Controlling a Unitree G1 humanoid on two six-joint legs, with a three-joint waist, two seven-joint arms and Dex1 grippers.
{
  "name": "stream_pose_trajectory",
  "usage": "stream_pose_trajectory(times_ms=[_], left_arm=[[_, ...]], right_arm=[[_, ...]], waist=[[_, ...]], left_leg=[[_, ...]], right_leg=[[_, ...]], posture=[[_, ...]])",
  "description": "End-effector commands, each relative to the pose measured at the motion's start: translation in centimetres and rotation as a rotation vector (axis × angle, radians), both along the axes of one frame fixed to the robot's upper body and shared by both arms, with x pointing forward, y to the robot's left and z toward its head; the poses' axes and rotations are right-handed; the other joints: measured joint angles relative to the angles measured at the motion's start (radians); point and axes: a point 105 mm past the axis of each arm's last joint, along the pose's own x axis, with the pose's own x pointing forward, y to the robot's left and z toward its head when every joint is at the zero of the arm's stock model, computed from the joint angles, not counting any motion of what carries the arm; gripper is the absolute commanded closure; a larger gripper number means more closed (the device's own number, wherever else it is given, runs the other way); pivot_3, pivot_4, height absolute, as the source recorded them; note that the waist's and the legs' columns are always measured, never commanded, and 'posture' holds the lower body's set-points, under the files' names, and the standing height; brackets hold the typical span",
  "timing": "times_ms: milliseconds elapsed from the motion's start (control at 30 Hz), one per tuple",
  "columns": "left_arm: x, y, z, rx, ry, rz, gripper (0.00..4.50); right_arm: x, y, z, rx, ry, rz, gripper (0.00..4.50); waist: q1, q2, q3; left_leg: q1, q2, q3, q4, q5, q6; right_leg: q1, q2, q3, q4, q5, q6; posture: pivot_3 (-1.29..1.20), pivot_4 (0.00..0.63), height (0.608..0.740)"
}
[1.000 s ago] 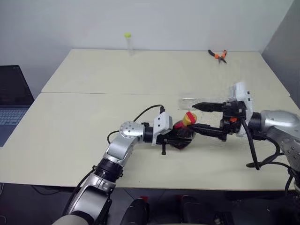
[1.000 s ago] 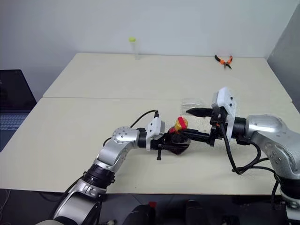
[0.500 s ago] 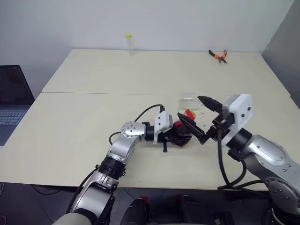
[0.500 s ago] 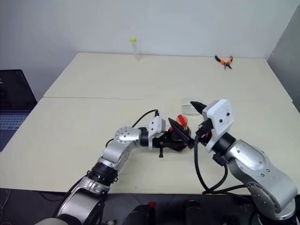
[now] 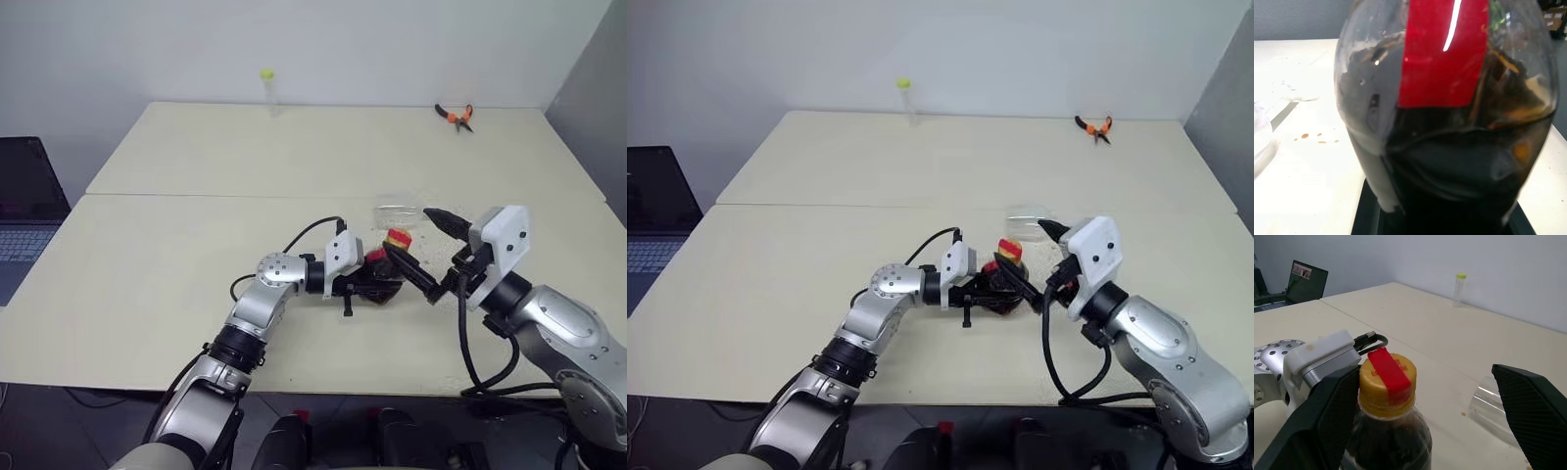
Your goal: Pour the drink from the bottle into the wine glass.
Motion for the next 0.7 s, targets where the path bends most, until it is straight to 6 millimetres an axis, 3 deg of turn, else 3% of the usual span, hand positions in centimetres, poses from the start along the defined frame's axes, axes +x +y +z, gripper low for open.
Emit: stream_pose_trajectory(times_ms=[33,200,367,533,700], left_arm=[[0.1,-0.1,1.6,-0.039,-0.063,-0.010,3.78],[0.2,0.0,1.6,-0.036,-0.064,-0.009,3.78],[0.3,0.0,1.5,-0.034,-0.065,-0.008,3.78],[0.3,0.0,1.5,-0.033,-0.066,-0.009,3.78],[0.2,-0.2,1.5,-0.033,-0.066,-0.015,3.78]], right_arm=[[-0.7,-1.3,1.4,0.009,-0.050,-0.031,0.00],[-1.9,-2.0,1.0,-0.008,0.011,0.010,0.00],[-3.1,-1.0,0.9,-0.046,0.044,0.103,0.00],[-2.0,0.6,1.9,-0.048,-0.026,0.094,0.00],[0.0,1.7,1.6,-0.084,-0.070,0.042,0.00]], waist=[[-0.001,0.000,0.000],[-0.001,0.000,0.000],[-0.002,0.000,0.000],[-0.006,0.000,0.000],[-0.004,0.000,0.000]], left_leg=[[0.000,0.000,0.000,0.000,0.000,0.000],[0.000,0.000,0.000,0.000,0.000,0.000],[0.000,0.000,0.001,0.000,0.000,0.000],[0.001,0.000,0.001,0.000,0.000,0.000],[0.000,0.000,0.000,0.000,0.000,0.000]], right_leg=[[0.000,0.000,0.000,0.000,0.000,0.000],[0.000,0.000,0.000,0.000,0.000,0.000],[0.001,0.000,0.000,0.000,0.000,0.000],[0.001,0.000,0.000,0.001,0.000,0.000],[0.000,0.000,0.000,0.000,0.000,0.000]], posture=[[0.00,0.150,0.740],[0.00,0.150,0.740],[0.00,0.150,0.740],[0.00,0.150,0.740],[0.00,0.150,0.740]])
